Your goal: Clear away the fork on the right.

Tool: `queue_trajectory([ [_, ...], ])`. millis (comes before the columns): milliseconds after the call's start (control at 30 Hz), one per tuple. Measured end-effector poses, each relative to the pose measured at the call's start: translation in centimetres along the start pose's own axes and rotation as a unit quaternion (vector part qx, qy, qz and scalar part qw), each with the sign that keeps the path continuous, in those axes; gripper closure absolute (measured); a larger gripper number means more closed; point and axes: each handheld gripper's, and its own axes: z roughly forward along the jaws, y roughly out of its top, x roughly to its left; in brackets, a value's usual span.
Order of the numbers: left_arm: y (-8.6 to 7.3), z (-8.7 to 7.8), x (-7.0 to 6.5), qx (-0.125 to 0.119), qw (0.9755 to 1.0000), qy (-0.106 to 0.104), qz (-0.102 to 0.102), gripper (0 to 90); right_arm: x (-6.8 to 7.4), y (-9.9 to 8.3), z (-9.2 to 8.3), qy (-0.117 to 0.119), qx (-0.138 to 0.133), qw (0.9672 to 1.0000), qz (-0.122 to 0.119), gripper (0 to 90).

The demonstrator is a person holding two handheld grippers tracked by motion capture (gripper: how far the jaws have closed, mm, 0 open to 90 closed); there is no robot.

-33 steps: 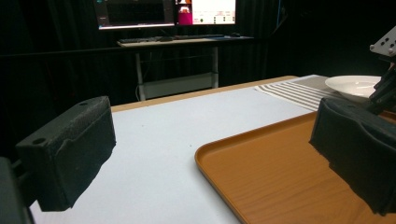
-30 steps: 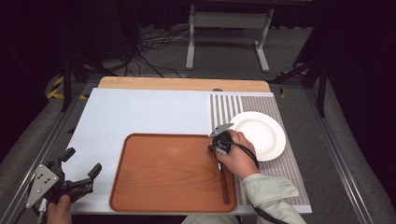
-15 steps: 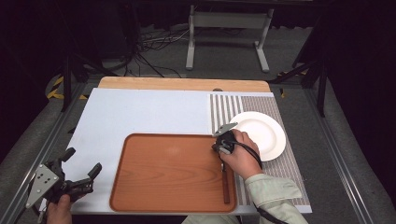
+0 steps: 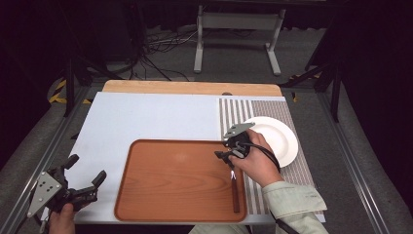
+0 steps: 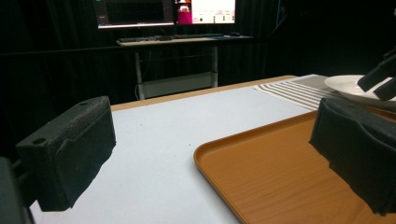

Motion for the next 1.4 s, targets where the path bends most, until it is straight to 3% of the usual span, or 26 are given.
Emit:
queue_trajectory([
  [67, 0.0, 0.0, 0.0, 0.001, 1.0000, -0.001, -0.001, 0.9, 0.1, 0.1, -0.5, 0.000, -0.012, 0.9999, -0.010, 31.6],
  [167, 0.0, 0.0, -0.1, 0.000, 1.0000, -0.002, -0.001, 0.9, 0.4, 0.3, -1.4, 0.004, -0.022, 0.9995, -0.023, 26.7],
  [467, 0.0, 0.0, -0.1, 0.000, 1.0000, -0.001, -0.001, 0.9, 0.7, 0.2, -3.6, 0.006, -0.066, 0.9969, -0.042, 21.6],
  [633, 0.0, 0.0, -0.1, 0.000, 1.0000, 0.000, -0.002, 0.9, 0.5, -0.6, -5.7, -0.005, -0.110, 0.9926, -0.052, 19.4],
  [1000, 0.0, 0.0, -0.1, 0.001, 1.0000, 0.000, 0.000, 0.9, 0.0, -2.9, -8.0, -0.003, -0.158, 0.9864, -0.045, 16.6],
  [1167, 0.0, 0.0, -0.1, 0.000, 1.0000, 0.000, -0.001, 0.9, -0.4, -4.6, -8.7, -0.004, -0.188, 0.9814, -0.039, 15.8],
  [1400, 0.0, 0.0, -0.1, 0.001, 1.0000, 0.001, -0.001, 0.9, -1.1, -7.4, -9.3, -0.010, -0.236, 0.9715, -0.020, 15.6],
])
